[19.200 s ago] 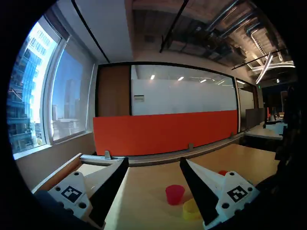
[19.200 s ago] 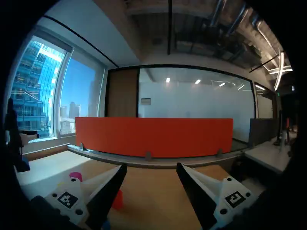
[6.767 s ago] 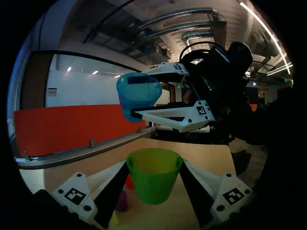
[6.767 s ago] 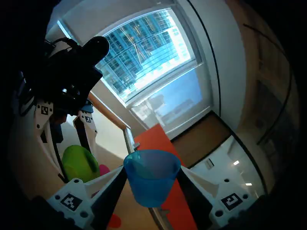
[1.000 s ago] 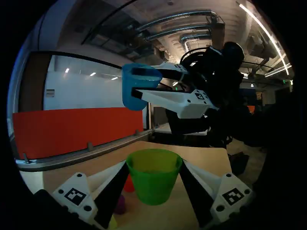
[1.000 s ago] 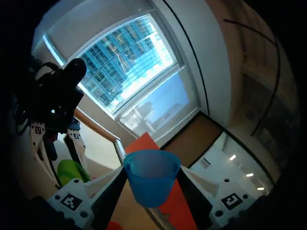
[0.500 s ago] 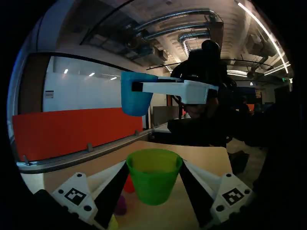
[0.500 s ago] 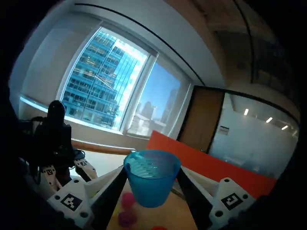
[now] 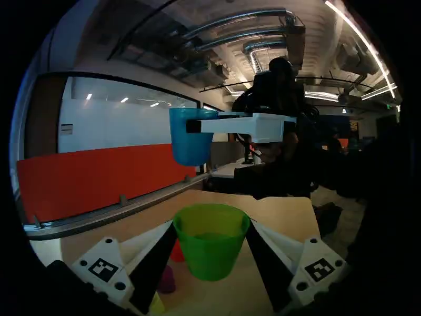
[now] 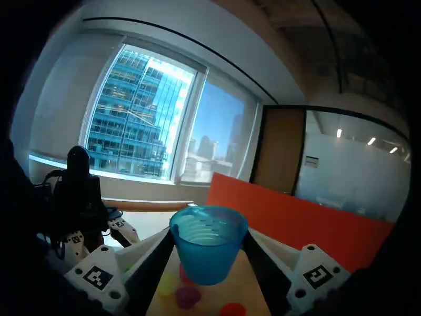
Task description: Pour water
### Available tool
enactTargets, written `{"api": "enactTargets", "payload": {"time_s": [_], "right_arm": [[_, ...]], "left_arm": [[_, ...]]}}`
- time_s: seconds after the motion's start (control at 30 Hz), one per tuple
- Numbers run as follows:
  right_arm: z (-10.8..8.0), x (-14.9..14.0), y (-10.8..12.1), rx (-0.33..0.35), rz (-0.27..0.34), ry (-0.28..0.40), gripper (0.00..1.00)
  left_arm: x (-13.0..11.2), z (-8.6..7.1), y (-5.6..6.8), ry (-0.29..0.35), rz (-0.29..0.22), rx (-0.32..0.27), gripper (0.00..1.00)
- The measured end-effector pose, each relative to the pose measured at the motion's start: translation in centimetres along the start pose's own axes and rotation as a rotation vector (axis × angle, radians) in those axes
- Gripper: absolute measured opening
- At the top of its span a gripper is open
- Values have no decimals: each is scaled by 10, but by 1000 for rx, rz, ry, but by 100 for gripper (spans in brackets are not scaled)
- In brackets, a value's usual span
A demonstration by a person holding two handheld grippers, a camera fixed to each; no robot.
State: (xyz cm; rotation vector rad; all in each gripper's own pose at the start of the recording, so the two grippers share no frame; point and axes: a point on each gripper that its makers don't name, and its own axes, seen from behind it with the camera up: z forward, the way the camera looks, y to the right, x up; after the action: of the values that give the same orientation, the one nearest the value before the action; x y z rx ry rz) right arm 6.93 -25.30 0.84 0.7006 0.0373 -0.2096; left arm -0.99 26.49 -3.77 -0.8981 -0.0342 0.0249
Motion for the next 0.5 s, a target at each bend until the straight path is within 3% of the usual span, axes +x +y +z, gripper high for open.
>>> {"api": "enactTargets", "payload": {"time_s": [0.5], "right_arm": [[-9, -65, 8, 11, 65, -81, 89]], "left_arm": [[-46, -11, -13, -90, -33, 15, 87]]}}
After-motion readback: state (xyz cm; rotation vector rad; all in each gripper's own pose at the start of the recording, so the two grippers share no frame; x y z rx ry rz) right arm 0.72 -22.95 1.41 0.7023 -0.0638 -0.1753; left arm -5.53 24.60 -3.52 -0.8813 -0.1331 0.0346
